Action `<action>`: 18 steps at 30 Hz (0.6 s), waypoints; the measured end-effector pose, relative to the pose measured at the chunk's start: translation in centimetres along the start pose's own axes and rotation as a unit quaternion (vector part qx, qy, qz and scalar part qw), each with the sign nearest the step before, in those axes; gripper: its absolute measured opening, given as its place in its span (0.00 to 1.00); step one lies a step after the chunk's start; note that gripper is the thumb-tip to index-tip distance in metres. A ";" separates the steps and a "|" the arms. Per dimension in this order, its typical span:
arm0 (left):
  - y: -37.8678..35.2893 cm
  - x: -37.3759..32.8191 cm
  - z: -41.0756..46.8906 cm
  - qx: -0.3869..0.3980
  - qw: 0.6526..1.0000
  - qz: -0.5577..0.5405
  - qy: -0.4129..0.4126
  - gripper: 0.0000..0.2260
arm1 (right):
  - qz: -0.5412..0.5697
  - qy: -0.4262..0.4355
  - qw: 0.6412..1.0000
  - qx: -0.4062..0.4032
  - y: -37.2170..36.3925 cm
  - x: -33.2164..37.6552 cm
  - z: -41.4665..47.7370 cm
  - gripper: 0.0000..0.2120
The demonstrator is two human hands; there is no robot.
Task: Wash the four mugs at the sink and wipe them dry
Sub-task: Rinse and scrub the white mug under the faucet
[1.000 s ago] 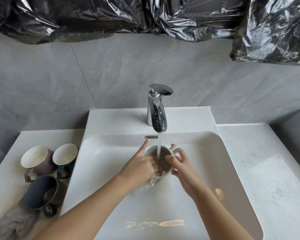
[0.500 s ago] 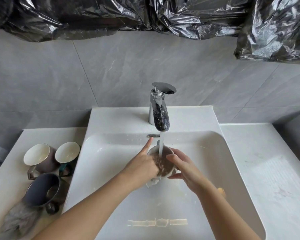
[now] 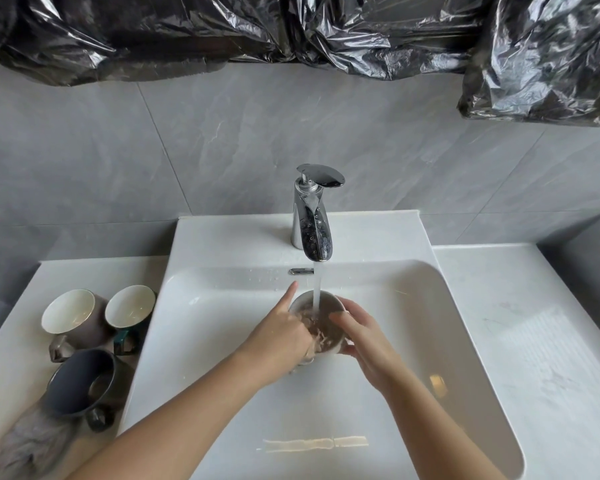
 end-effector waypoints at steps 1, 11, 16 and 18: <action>-0.2 -0.2 0.0 -0.008 1.000 0.006 -0.001 0.10 | 0.016 0.001 1.000 -0.015 0.0 -0.3 -0.1 0.34; -0.9 -0.6 -0.3 -0.049 0.992 -0.103 0.059 0.10 | 0.105 -0.020 0.994 0.014 -0.3 -1.1 -0.3 0.20; -1.1 0.1 -0.4 0.047 0.998 -0.030 0.012 0.15 | -0.033 -0.030 0.998 0.053 0.3 0.2 0.3 0.24; -0.8 0.1 -0.3 0.040 0.997 -0.051 0.036 0.17 | -0.034 -0.021 0.998 0.048 0.2 0.6 0.4 0.28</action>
Point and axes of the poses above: each hand's wrist, its own z-axis towards the middle knuckle, its own y-axis out of the back of the hand, x = y × z, the point moved 5 cm from there along z, towards the middle knuckle, and after that the axes turned 1 degree about z, right-handed, at the moved point
